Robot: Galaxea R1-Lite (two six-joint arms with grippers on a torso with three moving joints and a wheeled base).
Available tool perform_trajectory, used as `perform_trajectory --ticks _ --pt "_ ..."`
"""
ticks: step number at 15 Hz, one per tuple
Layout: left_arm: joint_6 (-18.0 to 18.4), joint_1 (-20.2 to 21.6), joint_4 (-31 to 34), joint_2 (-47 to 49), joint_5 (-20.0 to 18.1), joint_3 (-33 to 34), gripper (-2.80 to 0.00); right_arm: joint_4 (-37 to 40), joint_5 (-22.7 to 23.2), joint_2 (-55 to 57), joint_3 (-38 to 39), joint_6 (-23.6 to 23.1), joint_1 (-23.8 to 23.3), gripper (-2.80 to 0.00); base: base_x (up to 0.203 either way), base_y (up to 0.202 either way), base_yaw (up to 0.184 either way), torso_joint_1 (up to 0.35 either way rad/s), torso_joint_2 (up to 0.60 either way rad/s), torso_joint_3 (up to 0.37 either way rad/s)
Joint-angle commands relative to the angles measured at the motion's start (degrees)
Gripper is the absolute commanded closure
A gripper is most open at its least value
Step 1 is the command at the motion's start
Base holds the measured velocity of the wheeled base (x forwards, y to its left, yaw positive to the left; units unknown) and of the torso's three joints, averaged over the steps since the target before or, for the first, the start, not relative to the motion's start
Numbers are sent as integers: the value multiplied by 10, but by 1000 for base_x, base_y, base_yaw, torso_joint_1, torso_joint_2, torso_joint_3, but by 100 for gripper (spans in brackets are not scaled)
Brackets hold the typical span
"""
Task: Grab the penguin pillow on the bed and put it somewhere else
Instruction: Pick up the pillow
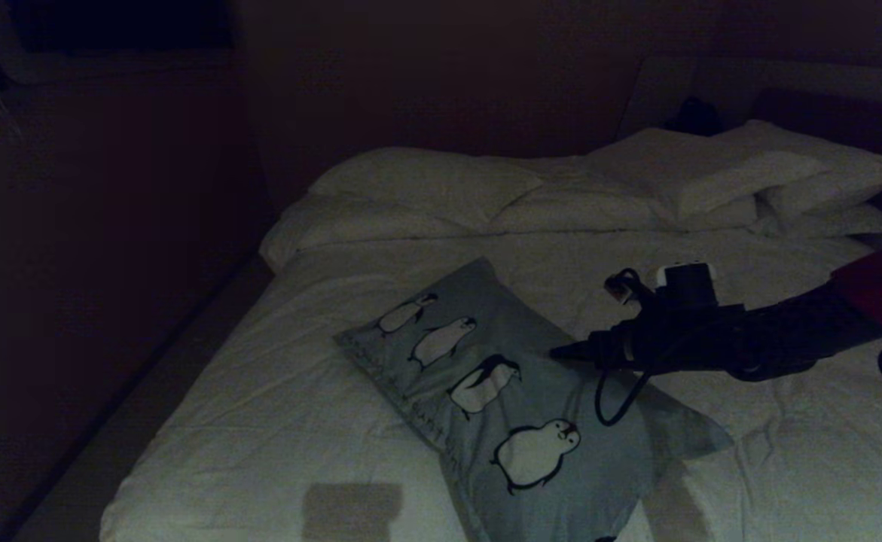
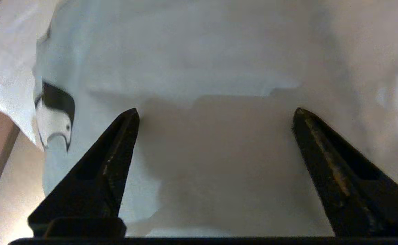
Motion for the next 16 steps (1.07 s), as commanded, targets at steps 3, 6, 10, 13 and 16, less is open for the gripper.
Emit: perform_trajectory --ticks 3,6,10,13,16 --pt "0 0 0 0 0 0 0 -1 1 37 3 -14 25 -280 0 0 0 0 0 0" --pt "0 0 0 0 0 0 0 -1 -3 52 7 -14 40 -280 0 0 0 0 0 0" --pt "0 0 0 0 0 0 0 -1 -3 68 12 -17 60 -280 0 0 0 0 0 0" --pt "0 0 0 0 0 0 0 -1 -3 71 20 -34 62 -280 0 0 0 0 0 0" --pt "1 0 0 0 0 0 0 -1 -3 74 22 -34 67 0 0 0 0 0 0 0"
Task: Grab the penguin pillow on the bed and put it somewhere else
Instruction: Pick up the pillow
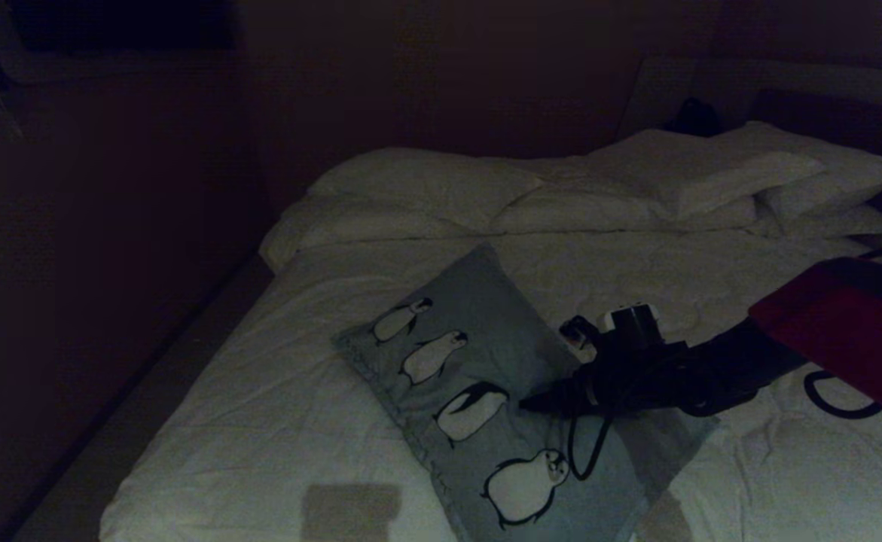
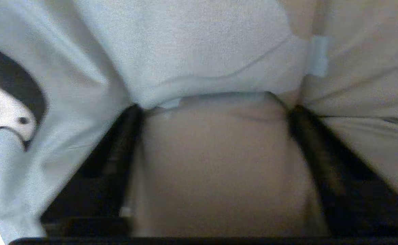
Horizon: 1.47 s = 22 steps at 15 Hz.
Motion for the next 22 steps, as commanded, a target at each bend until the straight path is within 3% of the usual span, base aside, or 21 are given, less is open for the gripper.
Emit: perform_trajectory --ticks 1,15,22 --pt "-1 0 0 0 0 0 0 -1 2 2 1 0 1 0 0 0 0 0 0 0" --pt "-1 0 0 0 0 0 0 1 5 -118 25 6 -1 0 0 0 0 0 0 0" --pt "-1 0 0 0 0 0 0 4 4 -225 24 46 -44 0 0 0 0 0 0 0"
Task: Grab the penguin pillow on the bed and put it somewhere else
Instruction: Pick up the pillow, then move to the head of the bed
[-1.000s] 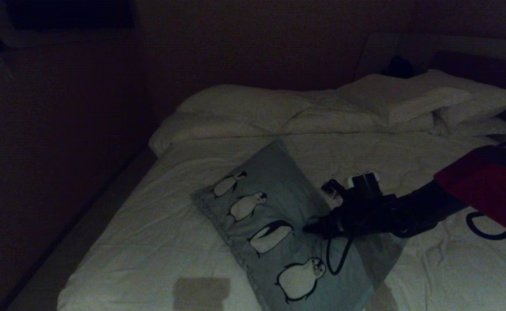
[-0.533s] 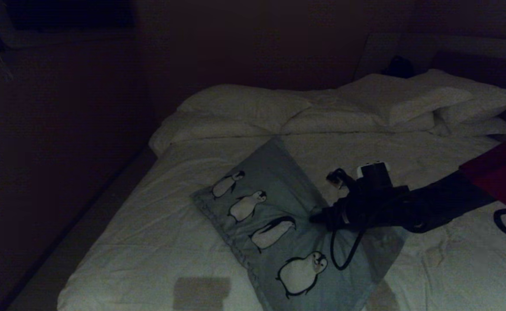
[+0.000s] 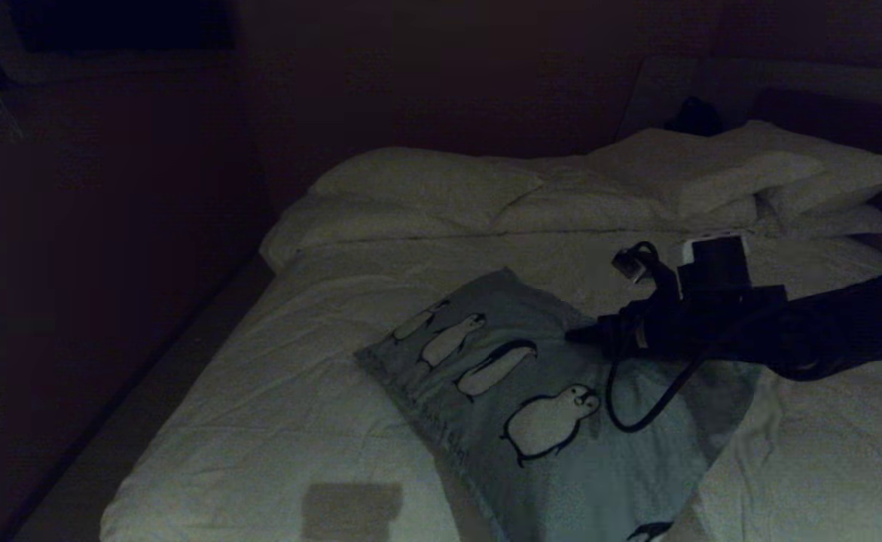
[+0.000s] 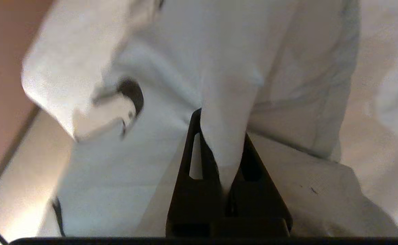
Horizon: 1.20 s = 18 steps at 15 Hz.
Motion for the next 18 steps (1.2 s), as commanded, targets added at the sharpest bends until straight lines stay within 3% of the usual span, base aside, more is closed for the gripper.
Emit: perform_trajectory --ticks 1,13,14,16,18 --pt "0 0 0 0 0 0 0 -2 1 -53 -1 19 -14 0 0 0 0 0 0 0" --pt "0 0 0 0 0 0 0 54 -5 -239 -8 109 -127 0 0 0 0 0 0 0" --pt "0 0 0 0 0 0 0 56 -20 -245 -9 118 -132 0 0 0 0 0 0 0" --pt "0 0 0 0 0 0 0 54 -100 -257 -9 133 -142 0 0 0 0 0 0 0" --pt "0 0 0 0 0 0 0 56 -132 -268 -7 145 -171 0 0 0 0 0 0 0"
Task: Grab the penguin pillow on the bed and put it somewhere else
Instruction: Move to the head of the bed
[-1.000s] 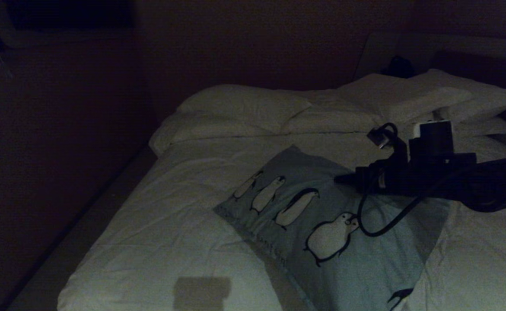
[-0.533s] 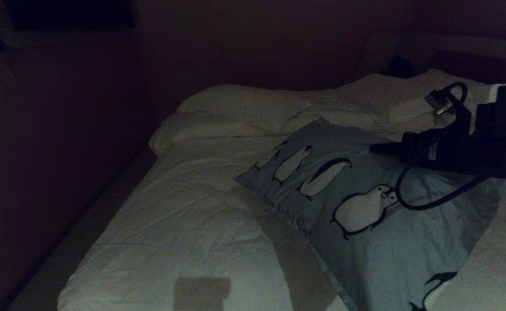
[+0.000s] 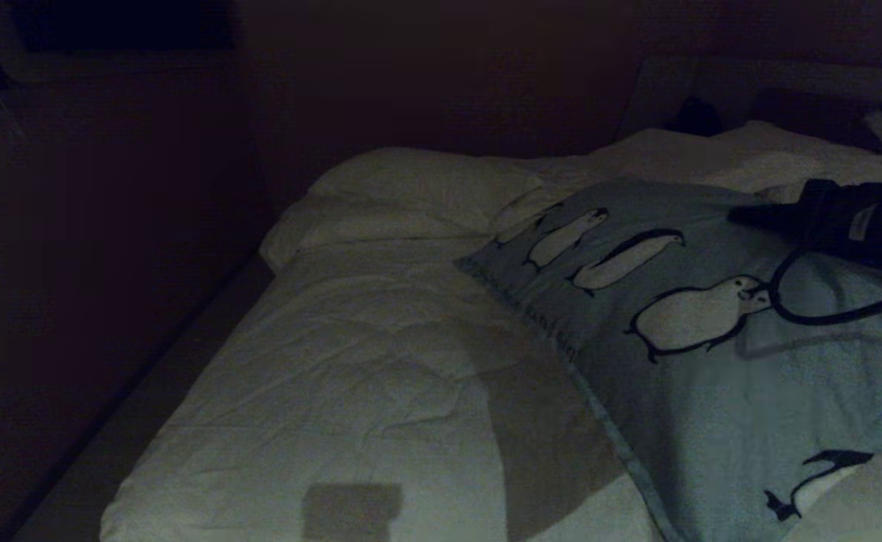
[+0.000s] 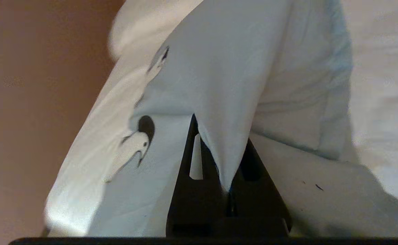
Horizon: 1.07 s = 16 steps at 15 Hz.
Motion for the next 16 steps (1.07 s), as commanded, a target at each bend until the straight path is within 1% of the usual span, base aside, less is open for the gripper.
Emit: perform_trajectory --ticks 1,4,6,10,16 --pt "0 0 0 0 0 0 0 1 -91 -18 1 19 -30 0 0 0 0 0 0 0" --pt "0 0 0 0 0 0 0 2 -92 -28 1 41 -100 0 0 0 0 0 0 0" --pt "0 0 0 0 0 0 0 4 -90 -26 6 49 -124 0 0 0 0 0 0 0" --pt "0 0 0 0 0 0 0 5 -87 -20 8 50 -141 0 0 0 0 0 0 0" --pt "0 0 0 0 0 0 0 20 -87 -23 6 47 -148 0 0 0 0 0 0 0"
